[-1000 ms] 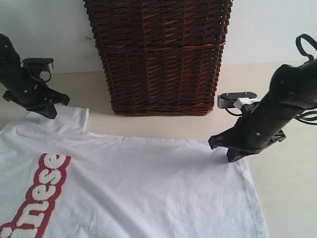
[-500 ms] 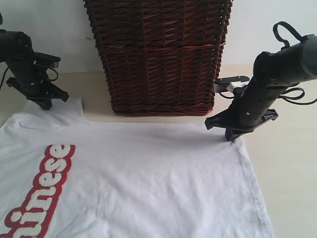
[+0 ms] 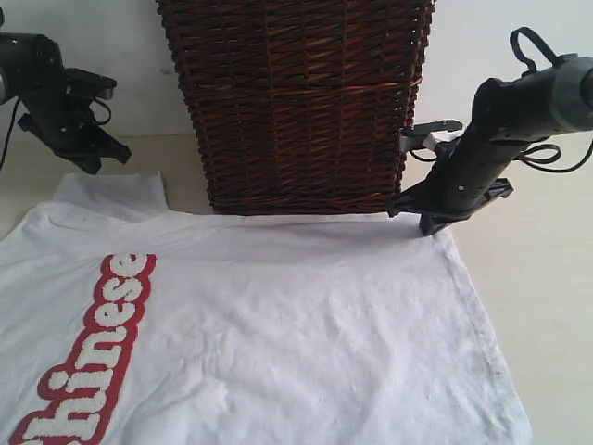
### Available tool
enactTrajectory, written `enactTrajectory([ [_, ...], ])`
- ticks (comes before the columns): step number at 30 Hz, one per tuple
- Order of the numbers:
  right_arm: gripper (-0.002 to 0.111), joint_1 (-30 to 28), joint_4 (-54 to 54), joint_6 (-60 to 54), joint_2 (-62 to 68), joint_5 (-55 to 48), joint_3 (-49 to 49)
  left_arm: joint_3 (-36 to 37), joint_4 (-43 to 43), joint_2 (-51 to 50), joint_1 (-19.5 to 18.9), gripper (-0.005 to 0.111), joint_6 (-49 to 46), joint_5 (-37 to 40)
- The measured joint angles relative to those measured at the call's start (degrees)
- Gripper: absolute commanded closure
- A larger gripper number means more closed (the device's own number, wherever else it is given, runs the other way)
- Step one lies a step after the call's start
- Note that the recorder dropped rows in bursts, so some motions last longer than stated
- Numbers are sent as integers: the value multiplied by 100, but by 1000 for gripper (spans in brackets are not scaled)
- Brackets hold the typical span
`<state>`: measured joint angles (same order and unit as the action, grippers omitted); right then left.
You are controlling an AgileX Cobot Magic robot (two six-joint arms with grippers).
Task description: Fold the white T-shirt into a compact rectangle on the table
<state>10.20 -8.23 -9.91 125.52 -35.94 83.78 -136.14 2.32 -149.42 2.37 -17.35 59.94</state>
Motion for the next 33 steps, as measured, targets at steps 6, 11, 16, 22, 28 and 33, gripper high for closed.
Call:
enactTrajectory([
  [6,108,-11,-351,-224,-752,199,-104,-22,-311,547,0,107,-14,327],
  [11,108,-11,-473,-279,-1277,405,-676,193,-594,1054,0,107,-14,566],
  [16,108,-11,-518,-301,-1604,470,-1400,998,-836,1542,0,107,-14,709],
  [22,108,-11,-1129,-721,-2059,584,-2018,2547,-888,2539,0,107,-14,185],
  [28,108,-11,-2029,-1454,-2359,229,-2390,4495,-888,3554,0,107,-72,-535],
  [33,108,93,-2510,-1993,-2540,-15,-2832,5956,-995,4128,-10,107,-354,-873],
])
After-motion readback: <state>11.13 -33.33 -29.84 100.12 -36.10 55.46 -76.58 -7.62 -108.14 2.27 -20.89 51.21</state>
